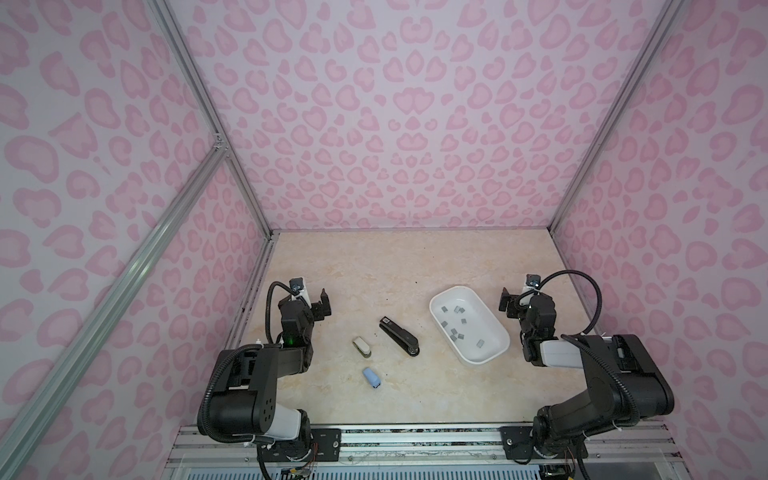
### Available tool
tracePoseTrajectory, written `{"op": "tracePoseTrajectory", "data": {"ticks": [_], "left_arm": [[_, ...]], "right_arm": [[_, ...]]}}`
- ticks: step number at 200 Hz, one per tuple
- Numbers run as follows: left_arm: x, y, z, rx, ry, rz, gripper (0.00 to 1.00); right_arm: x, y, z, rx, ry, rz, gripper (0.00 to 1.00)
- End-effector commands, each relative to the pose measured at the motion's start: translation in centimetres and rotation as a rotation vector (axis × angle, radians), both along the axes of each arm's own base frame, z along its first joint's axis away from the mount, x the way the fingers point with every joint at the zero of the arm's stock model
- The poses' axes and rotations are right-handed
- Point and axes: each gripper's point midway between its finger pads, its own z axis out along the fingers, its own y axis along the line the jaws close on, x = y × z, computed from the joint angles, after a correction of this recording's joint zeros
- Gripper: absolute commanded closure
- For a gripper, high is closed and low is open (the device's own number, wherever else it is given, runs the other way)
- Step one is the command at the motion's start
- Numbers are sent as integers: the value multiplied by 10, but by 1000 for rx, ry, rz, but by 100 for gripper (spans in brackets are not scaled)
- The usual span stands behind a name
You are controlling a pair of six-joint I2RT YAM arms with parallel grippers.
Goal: Load the staples into the stapler
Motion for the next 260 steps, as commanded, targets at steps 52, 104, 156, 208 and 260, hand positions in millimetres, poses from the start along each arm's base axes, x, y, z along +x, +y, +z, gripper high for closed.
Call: {"op": "tracePoseTrajectory", "data": {"ticks": [52,104,156,208,260], "left_arm": [[2,-1,7,3,-29,-7,3],[5,-11,61,60,-42,20,2],[-17,-60,149,-274,-75,-178,2],[-84,-80,192,-389,-239,-336,2],[-92,-48,189,-473,-174,-127,3]], "right_arm": [[-2,1,3,-4,-18,5,1],[-11,-2,47,-43,-22,-93,1],[-15,94,119,536,52,273,1],[-101,255,152,346,-2,770,1],[-171,361,132,91,-122,972,15]]}}
